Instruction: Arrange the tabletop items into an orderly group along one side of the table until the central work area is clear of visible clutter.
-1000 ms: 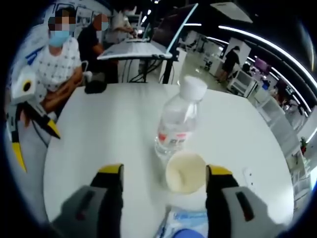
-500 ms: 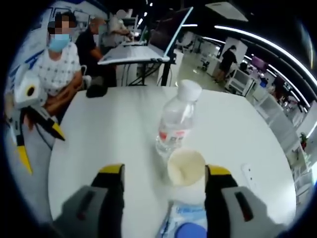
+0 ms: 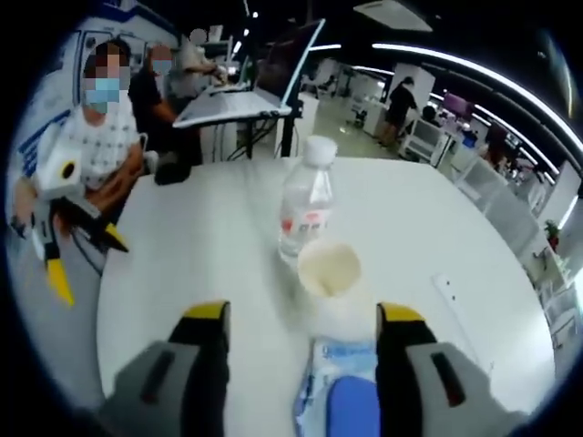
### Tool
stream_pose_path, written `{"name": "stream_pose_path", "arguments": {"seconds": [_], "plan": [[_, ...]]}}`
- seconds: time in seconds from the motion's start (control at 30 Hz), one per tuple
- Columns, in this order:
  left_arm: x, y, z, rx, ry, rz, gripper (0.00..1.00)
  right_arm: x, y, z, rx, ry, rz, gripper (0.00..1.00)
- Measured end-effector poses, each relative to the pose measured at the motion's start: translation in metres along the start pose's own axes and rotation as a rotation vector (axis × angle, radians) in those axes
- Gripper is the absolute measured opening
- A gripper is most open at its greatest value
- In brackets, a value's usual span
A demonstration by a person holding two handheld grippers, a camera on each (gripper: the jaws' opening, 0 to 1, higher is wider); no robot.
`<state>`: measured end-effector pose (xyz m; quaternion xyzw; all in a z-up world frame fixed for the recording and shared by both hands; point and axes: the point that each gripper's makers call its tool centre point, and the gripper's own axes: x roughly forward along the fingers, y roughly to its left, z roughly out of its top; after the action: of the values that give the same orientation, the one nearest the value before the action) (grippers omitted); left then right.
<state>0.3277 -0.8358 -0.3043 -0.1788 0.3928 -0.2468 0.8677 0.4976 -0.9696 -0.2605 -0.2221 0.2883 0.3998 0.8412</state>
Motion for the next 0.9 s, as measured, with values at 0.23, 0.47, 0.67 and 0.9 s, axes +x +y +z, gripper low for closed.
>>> {"name": "stream_pose_path", "arguments": {"seconds": [0.23, 0.47, 0.67, 0.9], "plan": [[0.001, -0.004, 0.001, 0.013, 0.005, 0.010, 0.80, -0.025, -0.008, -0.019, 0.044, -0.007, -0.034, 0.62], [0.003, -0.013, 0.007, 0.043, 0.011, 0.009, 0.80, -0.052, -0.014, -0.042, 0.087, -0.015, -0.070, 0.62], [0.007, -0.019, 0.008, 0.071, 0.023, 0.005, 0.80, -0.074, -0.018, -0.062, 0.133, -0.019, -0.096, 0.62], [0.012, -0.028, 0.011, 0.112, 0.045, 0.003, 0.80, -0.095, -0.024, -0.084, 0.188, -0.022, -0.121, 0.62]]}}
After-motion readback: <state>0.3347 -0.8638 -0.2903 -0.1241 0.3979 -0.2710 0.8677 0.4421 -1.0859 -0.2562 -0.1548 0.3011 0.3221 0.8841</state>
